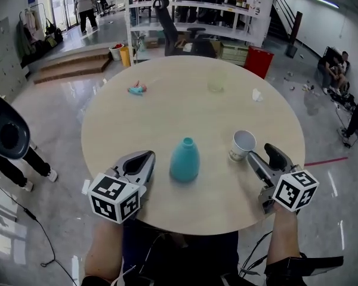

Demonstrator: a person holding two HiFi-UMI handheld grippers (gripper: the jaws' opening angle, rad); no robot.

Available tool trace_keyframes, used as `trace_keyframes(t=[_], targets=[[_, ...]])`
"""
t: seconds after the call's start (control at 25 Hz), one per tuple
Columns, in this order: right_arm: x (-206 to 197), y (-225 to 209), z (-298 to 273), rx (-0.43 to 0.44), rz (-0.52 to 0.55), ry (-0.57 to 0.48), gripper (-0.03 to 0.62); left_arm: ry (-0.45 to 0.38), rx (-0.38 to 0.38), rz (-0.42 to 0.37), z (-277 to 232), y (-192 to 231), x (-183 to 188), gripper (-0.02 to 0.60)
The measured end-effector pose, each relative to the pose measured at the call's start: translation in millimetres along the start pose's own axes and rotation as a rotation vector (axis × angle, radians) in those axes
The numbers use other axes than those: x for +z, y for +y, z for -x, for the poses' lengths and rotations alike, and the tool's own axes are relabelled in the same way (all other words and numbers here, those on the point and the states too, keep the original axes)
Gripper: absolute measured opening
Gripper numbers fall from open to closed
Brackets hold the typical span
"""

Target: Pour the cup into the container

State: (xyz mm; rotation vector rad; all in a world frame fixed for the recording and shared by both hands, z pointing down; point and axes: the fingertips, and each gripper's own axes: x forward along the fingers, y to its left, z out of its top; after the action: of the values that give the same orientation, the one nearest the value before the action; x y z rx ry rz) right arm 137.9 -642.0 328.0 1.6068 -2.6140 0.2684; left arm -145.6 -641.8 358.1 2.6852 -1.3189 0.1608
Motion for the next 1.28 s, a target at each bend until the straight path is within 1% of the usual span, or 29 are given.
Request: trace_keyframes(t=[0.12,0.2,0.28,0.32,0.36,0.4,0.44,0.52,0.64,0.68,0.8,0.88,1.04,1.28], targets=[[4,14,7,0.047,0.008,-0.030,0.297,-0.023,-0.010,0.026,5,-11,2,-0.008],[7,20,9,0.049,0.019,-0.050,0.243,-0.052,-0.012,0.048,11,-18,4,-0.008],[7,30,10,0.062,0.032,-0.059,0.198,-0.074,0.004,0.056,20,-22,5,-0.008],[6,38,12,0.075,0.042,-0.061,0.169,-0.085,0.016,0.058,26,-25,6,-0.008],[5,47,13,0.090,0.050,-0.066,0.079,-0.103,0.033,0.060,33,-28,9,-0.008],[5,56,14,0.109,0.052,-0.073,0.036,-0.127,0.053,0.061,40,-31,12,-0.008],[3,65,14,0.132,0.044,-0.080,0.018,-0.149,0.068,0.058,46,-37,15,-0.008],[-6,83,19,0.181,0.025,-0.084,0.009,-0.157,0.063,0.032,56,-59,13,-0.008],[-19,105,35,0.229,0.040,-0.068,0.008,-0.129,0.063,-0.028,73,-90,3,-0.008],[-22,109,41,0.237,0.048,-0.066,0.008,-0.123,0.068,-0.025,80,-96,0,-0.008],[-29,117,62,0.241,0.062,-0.065,0.009,-0.113,0.077,0.015,98,-108,-10,-0.008],[-31,121,77,0.244,0.069,-0.069,0.009,-0.110,0.085,0.013,109,-121,-13,-0.008],[-36,134,126,0.249,0.094,-0.070,0.009,-0.106,0.088,-0.009,144,-161,-19,-0.008],[-47,158,204,0.270,0.114,-0.067,0.009,-0.097,0.091,0.008,198,-228,-37,-0.008]])
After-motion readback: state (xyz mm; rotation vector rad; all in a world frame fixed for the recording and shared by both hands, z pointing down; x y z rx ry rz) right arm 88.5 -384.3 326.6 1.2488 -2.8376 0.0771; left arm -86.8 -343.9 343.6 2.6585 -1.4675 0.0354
